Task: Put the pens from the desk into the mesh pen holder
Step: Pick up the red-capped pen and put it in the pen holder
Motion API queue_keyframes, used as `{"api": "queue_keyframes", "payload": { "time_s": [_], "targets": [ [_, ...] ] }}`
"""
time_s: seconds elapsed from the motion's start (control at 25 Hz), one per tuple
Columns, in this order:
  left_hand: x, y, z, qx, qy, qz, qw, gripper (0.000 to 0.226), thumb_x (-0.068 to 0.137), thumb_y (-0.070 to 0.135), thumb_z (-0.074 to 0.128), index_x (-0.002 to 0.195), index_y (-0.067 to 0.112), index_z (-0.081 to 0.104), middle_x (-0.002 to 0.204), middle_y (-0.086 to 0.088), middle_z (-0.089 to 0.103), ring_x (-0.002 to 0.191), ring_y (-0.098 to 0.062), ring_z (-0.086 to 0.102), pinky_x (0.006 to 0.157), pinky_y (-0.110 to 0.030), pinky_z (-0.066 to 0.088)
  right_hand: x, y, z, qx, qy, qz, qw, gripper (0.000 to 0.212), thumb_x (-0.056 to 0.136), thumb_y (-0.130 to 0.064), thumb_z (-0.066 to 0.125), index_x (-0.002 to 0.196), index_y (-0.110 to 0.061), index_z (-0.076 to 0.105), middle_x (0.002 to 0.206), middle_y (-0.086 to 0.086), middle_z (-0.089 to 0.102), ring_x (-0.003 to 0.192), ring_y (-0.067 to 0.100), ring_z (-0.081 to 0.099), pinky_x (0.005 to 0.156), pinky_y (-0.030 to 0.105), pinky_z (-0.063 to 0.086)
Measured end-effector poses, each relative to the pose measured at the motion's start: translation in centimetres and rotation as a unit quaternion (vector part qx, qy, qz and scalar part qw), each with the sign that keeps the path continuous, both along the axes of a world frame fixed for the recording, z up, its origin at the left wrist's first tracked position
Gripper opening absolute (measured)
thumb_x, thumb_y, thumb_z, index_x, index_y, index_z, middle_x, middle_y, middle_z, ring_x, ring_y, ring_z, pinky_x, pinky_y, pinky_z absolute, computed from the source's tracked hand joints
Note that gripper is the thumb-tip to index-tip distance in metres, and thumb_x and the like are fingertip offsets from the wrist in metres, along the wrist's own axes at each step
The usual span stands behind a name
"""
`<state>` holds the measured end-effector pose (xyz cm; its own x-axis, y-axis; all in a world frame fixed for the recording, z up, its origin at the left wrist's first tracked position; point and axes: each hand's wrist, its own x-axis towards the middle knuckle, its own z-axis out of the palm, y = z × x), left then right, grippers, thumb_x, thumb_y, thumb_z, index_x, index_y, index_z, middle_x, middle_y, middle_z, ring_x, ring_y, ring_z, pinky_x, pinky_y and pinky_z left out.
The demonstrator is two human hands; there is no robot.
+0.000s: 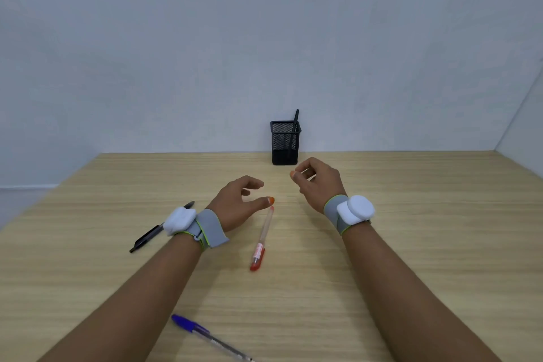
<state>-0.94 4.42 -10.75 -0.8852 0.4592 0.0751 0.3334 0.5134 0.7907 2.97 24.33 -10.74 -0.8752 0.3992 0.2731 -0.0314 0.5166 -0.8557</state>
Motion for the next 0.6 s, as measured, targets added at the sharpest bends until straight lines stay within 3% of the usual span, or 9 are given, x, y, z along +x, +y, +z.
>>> {"api": "queue_keyframes", "payload": {
  "time_s": [0.2, 0.32, 0.6],
  "targets": [
    [2.3, -0.2, 0.3, -0.014, -0.012, 0.014, 1.000, 0.028, 0.076, 0.040, 0.072, 0.097, 0.024, 0.065, 0.102, 0.003, 0.063, 0.078, -0.012, 0.057, 0.066, -0.020, 0.043, 1.8, -1.4, -1.3, 0.008, -0.018, 0.016, 1.000, 0.014, 0.082, -0.029, 0.065, 0.079, -0.015, 0.065, 0.076, -0.003, 0.063, 0.075, 0.026, 0.066, 0.074, 0.036, 0.055],
    [3.3, 0.1, 0.1, -0.037, -0.013, 0.034, 0.999, 0.031, 0.075, 0.039, 0.073, 0.099, 0.020, 0.066, 0.097, 0.000, 0.064, 0.073, -0.008, 0.054, 0.061, -0.020, 0.040, 2.3, -2.2, -1.9, 0.030, -0.027, 0.038, 0.998, 0.012, 0.084, -0.026, 0.064, 0.078, -0.015, 0.065, 0.077, -0.003, 0.064, 0.074, 0.022, 0.065, 0.072, 0.028, 0.051],
    [4.1, 0.7, -1.2, -0.144, -0.009, 0.083, 0.986, 0.028, 0.068, 0.042, 0.073, 0.084, 0.025, 0.058, 0.082, 0.004, 0.062, 0.083, -0.019, 0.063, 0.080, -0.037, 0.052, 2.5, -2.5, -2.3, 0.064, -0.034, 0.060, 0.996, 0.011, 0.085, -0.025, 0.062, 0.075, -0.019, 0.062, 0.078, -0.003, 0.064, 0.069, 0.017, 0.060, 0.073, 0.027, 0.049]
  ]
}}
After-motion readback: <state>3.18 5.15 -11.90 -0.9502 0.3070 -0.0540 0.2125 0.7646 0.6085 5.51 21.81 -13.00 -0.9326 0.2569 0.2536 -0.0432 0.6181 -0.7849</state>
